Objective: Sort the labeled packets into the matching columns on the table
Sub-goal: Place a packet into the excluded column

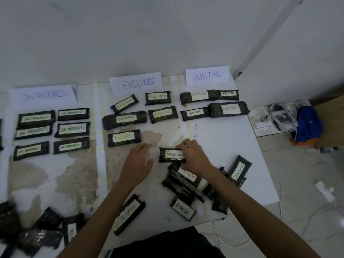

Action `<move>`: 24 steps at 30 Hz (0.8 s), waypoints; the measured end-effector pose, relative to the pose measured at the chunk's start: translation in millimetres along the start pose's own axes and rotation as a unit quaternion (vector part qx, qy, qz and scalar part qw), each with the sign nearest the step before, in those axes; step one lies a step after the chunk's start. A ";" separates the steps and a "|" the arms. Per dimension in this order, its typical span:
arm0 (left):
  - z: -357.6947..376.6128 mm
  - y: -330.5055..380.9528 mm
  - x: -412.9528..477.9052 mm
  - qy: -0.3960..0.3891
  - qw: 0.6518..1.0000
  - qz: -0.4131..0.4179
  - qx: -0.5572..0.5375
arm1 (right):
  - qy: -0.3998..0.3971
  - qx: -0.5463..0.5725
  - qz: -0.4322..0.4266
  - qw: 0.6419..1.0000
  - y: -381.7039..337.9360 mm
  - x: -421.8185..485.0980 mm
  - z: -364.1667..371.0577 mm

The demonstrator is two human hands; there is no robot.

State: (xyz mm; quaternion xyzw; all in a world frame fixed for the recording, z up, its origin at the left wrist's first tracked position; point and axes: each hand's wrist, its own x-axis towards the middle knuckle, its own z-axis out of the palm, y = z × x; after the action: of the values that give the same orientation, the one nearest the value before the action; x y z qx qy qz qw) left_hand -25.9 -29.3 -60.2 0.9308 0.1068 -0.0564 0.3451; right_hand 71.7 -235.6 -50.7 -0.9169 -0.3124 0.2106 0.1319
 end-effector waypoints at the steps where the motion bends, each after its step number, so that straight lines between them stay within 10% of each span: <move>1: -3.5 -5.9 2.0 0.008 1.000 -0.009 0.008 | 0.005 -0.008 -0.004 1.000 -3.2 8.9 -2.4; 24: 5.3 -7.7 25.9 0.004 0.993 0.034 0.109 | -0.055 0.022 -0.052 0.997 -1.8 69.1 -10.4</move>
State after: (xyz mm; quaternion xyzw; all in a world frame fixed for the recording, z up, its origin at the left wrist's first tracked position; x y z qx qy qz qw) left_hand -2.8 -22.9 -73.7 0.9662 0.0695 -0.0521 0.2426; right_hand 125.2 -192.0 -62.0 -0.8834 -0.3615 0.2602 0.1457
